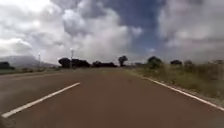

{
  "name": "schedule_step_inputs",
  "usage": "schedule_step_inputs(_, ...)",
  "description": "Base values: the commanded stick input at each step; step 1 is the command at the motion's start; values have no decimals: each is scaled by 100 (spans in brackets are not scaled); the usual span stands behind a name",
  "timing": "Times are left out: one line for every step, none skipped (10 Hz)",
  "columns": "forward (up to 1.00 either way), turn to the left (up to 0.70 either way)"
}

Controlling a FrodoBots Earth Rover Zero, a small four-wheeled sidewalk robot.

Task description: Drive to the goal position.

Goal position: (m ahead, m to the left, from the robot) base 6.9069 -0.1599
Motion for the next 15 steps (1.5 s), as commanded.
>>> schedule_step_inputs(100,0)
schedule_step_inputs(100,0)
schedule_step_inputs(100,0)
schedule_step_inputs(100,0)
schedule_step_inputs(100,0)
schedule_step_inputs(100,0)
schedule_step_inputs(100,0)
schedule_step_inputs(100,0)
schedule_step_inputs(100,0)
schedule_step_inputs(100,0)
schedule_step_inputs(100,0)
schedule_step_inputs(100,0)
schedule_step_inputs(100,0)
schedule_step_inputs(100,0)
schedule_step_inputs(100,0)
